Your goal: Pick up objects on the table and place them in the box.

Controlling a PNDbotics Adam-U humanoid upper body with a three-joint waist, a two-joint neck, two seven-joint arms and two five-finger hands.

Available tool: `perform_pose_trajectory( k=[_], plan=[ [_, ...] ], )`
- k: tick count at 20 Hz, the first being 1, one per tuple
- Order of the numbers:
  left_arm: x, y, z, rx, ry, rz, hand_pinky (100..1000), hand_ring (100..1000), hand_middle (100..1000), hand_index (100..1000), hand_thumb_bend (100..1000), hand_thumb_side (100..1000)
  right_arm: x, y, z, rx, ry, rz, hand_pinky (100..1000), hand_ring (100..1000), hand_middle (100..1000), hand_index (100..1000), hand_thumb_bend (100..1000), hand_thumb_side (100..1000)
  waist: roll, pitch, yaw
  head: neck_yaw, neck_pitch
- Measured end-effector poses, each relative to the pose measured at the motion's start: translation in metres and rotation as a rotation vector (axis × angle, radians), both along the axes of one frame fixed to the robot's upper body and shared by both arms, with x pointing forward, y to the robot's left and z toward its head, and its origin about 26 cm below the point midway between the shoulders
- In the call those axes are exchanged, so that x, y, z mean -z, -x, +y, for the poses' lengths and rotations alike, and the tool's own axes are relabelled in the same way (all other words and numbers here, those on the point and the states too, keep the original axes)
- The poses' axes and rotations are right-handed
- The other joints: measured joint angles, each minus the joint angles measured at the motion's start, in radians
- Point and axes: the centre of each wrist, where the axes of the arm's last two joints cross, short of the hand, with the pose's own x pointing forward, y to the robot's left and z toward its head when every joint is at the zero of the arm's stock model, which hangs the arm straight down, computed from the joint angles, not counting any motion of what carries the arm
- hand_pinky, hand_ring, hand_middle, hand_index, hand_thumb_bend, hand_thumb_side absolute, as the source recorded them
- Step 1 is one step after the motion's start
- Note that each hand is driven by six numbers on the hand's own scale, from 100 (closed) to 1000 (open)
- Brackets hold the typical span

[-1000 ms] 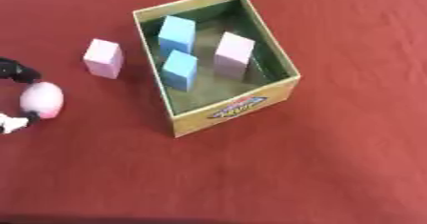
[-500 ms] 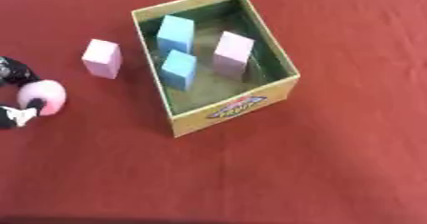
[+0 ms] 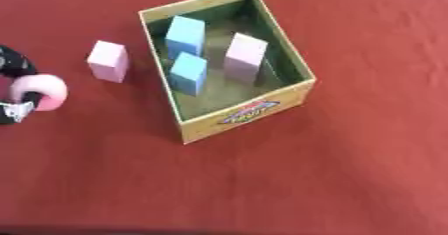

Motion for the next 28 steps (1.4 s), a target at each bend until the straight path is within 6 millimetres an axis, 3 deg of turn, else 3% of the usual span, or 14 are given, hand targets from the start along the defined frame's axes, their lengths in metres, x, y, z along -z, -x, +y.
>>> perform_pose_trajectory(
  k=[7,12,19,22,23,24,28],
  plan=[
    [-0.067,0.024,-0.038,0.146,0.003,-0.208,697,587,528,633,100,100,-0.001,0.000,-0.001,-0.005,0.000,-0.014,835,772,656,850,100,581,0.004,0.000,0.008,-0.016,0.004],
    [-0.090,0.020,-0.068,0.257,0.043,-0.238,701,583,531,632,100,124,-0.001,0.000,-0.001,-0.007,0.001,-0.014,835,772,656,851,100,579,0.007,-0.001,0.010,-0.016,0.006],
    [-0.093,-0.002,-0.115,0.399,0.092,-0.183,706,583,537,637,100,152,-0.003,0.000,0.000,-0.012,0.000,-0.019,836,772,656,850,100,581,0.007,-0.001,0.011,-0.012,0.007],
    [-0.087,-0.014,-0.131,0.423,0.102,-0.144,712,586,544,644,100,160,-0.002,0.000,0.001,-0.016,-0.007,-0.019,836,772,656,850,100,579,0.007,-0.001,0.011,-0.009,0.011],
    [-0.084,-0.019,-0.135,0.424,0.104,-0.129,715,587,545,645,100,118,-0.003,0.000,0.001,-0.018,-0.007,-0.021,836,772,656,850,100,580,0.007,-0.001,0.010,-0.008,0.011],
    [-0.080,-0.025,-0.139,0.423,0.106,-0.112,718,588,547,647,100,171,-0.003,-0.001,0.002,-0.020,-0.007,-0.023,836,772,656,850,100,579,0.007,-0.001,0.009,-0.008,0.011],
    [-0.063,-0.045,-0.151,0.419,0.119,-0.052,723,593,555,655,100,197,-0.004,-0.001,0.003,-0.027,-0.013,-0.027,836,772,656,850,100,584,0.007,-0.001,0.002,-0.008,0.011]
  ],
)
